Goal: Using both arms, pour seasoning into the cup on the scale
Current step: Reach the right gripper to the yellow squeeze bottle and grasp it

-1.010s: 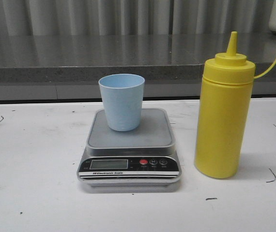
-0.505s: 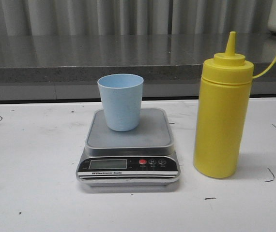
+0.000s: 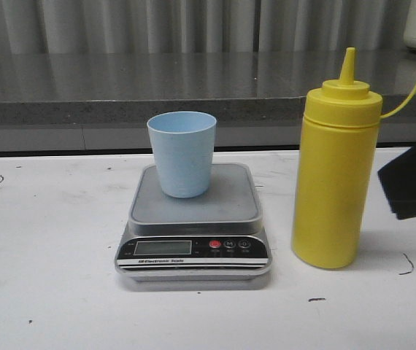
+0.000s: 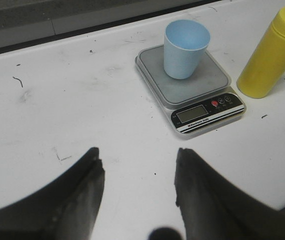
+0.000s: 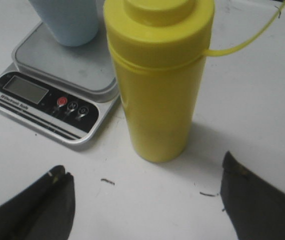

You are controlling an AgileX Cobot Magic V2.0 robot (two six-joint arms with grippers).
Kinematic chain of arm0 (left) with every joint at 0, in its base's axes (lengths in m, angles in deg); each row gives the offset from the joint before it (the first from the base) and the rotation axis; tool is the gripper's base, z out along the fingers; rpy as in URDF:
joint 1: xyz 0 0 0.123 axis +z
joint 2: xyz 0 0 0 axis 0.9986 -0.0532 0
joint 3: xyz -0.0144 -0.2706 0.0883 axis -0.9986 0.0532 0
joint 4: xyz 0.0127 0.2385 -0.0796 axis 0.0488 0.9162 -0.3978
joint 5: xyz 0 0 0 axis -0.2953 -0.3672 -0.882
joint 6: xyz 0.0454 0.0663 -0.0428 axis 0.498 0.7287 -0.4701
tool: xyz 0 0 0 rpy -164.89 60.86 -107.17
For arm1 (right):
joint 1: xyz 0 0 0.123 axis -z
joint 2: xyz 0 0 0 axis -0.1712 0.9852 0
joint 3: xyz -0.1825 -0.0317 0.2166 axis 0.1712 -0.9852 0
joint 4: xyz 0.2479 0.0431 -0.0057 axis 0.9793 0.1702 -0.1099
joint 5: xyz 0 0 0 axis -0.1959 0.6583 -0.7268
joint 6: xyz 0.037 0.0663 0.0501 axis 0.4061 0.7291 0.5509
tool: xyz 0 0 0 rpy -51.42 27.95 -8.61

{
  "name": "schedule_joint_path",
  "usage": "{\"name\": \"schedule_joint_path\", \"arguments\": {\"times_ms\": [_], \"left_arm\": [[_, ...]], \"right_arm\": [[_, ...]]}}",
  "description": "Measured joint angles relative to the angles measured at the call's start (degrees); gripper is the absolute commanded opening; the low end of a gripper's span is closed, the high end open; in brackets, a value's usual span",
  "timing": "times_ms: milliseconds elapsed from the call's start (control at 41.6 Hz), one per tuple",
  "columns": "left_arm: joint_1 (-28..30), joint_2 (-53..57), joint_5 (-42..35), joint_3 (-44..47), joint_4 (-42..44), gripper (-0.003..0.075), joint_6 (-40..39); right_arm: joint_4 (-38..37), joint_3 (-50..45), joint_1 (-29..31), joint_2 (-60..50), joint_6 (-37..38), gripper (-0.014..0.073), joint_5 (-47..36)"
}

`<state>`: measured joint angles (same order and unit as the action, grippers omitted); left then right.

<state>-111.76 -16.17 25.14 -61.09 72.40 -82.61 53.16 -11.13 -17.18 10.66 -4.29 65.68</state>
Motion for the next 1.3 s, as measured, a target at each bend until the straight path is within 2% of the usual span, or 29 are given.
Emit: {"name": "schedule_joint_path", "arguments": {"times_ms": [144, 264, 817, 962, 1298], "left_arm": [[0.00, 0.00, 0.00, 0.00, 0.00, 0.0334, 0.00], [0.00, 0.00, 0.00, 0.00, 0.00, 0.0334, 0.00], [0.00, 0.00, 0.00, 0.00, 0.00, 0.0334, 0.00], [0.00, 0.00, 0.00, 0.00, 0.00, 0.0334, 0.00], [0.00, 0.00, 0.00, 0.00, 0.00, 0.0334, 0.00]], "right_arm": [[0.26, -4.55, 0.00, 5.70, 0.00, 0.0615, -16.15], [-0.09, -5.39, 0.00, 11.25, 0.00, 0.0615, -25.85], [-0.12, -5.39, 0.00, 36.44, 0.75, 0.0615, -62.32], [-0.12, -5.20, 0.00, 41.40, 2.59, 0.0615, -67.37], [-0.22, -1.40, 0.00, 48.05, 2.97, 0.0593, -68.10]]}}
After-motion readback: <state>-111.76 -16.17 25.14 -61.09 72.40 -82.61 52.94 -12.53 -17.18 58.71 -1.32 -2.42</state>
